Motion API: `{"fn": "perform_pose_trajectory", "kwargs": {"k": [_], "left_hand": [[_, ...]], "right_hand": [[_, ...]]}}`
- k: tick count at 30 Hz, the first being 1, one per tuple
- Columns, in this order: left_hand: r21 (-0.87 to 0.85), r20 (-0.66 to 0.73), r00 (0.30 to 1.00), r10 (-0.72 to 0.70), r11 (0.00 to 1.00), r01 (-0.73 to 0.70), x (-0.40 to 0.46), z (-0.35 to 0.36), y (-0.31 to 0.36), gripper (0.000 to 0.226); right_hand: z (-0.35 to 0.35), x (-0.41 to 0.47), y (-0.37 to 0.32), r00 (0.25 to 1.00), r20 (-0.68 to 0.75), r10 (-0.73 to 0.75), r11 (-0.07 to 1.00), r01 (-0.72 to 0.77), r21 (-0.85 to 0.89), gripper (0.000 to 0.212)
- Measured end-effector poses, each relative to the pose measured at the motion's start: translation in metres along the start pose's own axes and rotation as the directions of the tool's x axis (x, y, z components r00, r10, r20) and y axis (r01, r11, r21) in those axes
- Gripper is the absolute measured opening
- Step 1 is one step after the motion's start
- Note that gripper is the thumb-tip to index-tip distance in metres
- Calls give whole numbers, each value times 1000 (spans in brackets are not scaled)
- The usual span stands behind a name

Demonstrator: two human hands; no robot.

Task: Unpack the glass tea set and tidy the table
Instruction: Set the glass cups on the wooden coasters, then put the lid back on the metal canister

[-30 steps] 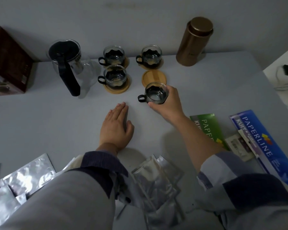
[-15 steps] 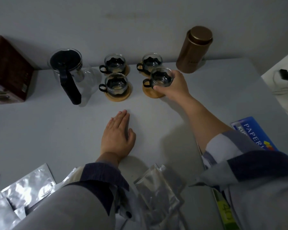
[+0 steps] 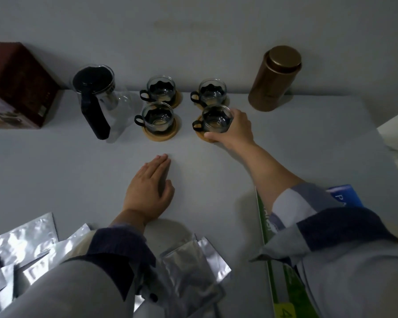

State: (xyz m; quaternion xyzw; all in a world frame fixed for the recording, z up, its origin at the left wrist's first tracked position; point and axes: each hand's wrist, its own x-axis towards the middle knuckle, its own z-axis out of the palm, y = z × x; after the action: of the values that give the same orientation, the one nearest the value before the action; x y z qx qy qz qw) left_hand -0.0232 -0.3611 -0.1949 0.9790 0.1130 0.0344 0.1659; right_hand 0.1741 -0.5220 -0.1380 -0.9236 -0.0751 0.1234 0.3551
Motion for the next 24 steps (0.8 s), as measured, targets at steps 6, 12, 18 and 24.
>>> {"fn": "perform_pose_trajectory", "kwargs": {"k": [6,12,18,24], "left_hand": [[50,-228,973,36,998,-25,39,-37,45,46],[-189,-348,937,38,976,-110,147,-59,135,41],[-424,-40,991,-125,901,96,220,-28,200,83],[-559,39,989,-141,818,138,261,0,220,97]], "right_hand": [[-60,9,-2,997,33,-73,997,73,-7,80],[-145,55,-4,948,-139,-286,933,243,-264,37],[-164,89,-3,953,8,-302,804,259,-535,48],[-158,115,3,940,49,-339,707,289,-645,46]]}}
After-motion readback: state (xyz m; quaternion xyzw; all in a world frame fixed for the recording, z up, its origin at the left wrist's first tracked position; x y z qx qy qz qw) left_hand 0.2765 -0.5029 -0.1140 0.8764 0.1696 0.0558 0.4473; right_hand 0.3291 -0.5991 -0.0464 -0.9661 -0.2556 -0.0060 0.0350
